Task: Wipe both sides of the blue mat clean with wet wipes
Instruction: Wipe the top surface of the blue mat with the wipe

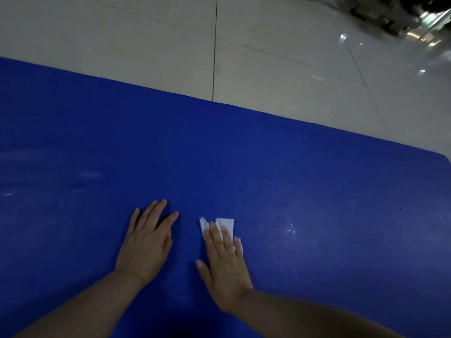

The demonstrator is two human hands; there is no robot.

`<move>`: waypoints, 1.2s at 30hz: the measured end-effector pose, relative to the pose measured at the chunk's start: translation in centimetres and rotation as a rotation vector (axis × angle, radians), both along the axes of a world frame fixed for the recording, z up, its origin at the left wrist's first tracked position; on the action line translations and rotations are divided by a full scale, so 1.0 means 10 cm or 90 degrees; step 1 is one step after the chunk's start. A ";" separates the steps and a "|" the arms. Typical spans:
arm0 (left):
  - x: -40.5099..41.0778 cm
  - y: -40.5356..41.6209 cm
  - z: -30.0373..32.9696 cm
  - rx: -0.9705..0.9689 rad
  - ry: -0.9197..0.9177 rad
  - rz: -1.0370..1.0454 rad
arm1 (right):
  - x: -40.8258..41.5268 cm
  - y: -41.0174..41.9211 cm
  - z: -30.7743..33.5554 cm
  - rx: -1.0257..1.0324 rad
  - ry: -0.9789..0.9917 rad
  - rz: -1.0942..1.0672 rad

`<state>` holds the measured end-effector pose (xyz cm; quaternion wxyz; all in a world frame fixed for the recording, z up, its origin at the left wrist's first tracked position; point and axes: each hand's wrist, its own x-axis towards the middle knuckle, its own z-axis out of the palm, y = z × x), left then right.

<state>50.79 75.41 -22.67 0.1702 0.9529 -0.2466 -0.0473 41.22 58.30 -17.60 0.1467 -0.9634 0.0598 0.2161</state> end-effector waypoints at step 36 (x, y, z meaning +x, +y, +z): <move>-0.22 0.07 0.04 -0.057 -0.030 0.000 | -0.23 0.22 -0.31 -0.070 -0.157 -0.364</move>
